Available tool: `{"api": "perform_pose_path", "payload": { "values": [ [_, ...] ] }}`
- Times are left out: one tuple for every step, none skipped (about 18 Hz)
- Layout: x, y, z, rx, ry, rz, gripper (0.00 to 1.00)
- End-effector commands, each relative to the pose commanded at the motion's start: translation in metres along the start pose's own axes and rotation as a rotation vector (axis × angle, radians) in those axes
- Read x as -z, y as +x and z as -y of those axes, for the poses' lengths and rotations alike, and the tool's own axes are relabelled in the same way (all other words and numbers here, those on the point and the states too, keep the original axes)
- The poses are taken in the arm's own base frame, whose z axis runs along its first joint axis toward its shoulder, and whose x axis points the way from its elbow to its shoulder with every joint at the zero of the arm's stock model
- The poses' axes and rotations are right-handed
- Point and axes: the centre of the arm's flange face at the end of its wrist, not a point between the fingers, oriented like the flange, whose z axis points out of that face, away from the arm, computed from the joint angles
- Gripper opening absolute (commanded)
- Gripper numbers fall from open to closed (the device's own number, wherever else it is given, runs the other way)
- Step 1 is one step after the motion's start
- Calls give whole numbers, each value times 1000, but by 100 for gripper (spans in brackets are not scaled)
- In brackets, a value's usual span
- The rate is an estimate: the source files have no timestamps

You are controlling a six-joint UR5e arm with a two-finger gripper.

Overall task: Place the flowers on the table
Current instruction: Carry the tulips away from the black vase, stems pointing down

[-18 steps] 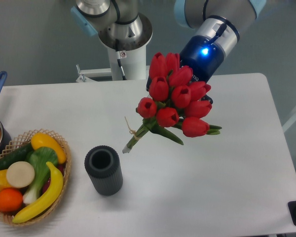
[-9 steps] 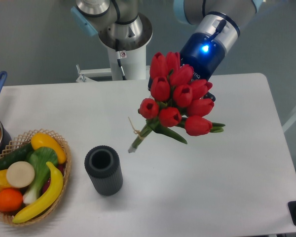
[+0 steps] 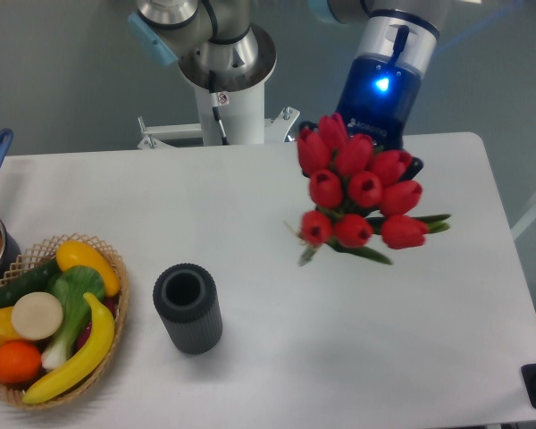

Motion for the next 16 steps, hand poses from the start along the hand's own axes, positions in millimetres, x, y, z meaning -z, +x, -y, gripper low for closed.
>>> {"api": "perform_pose_path", "payload": {
  "values": [
    [1, 0, -6, 3, -40, 37, 44],
    [4, 1, -13, 0, -103, 100, 44],
    [1, -2, -23, 8, -149, 133, 44],
    [-4, -4, -34, 16, -196, 164, 44],
    [-8, -6, -45, 22, -241, 189, 44],
    [-11, -7, -54, 29, -275, 206, 44],
    [-14, -7, -64, 31, -309, 220, 44],
    [-17, -8, -72, 36, -342, 235, 44],
    [-21, -9, -80, 39, -375, 248, 44],
    [-26, -8, -86, 41, -397, 249, 44],
    [-34, -6, -92, 44, -415, 242, 44],
    [-41, -6, -98, 47, -437, 238, 44],
    [-46, -7, -104, 48, -462, 242, 44],
    [-52, -7, -110, 49, -500, 237, 44],
    [-64, 0, -113, 39, -529, 223, 44],
    [-74, 4, -114, 28, -548, 217, 44]
  ]
}}
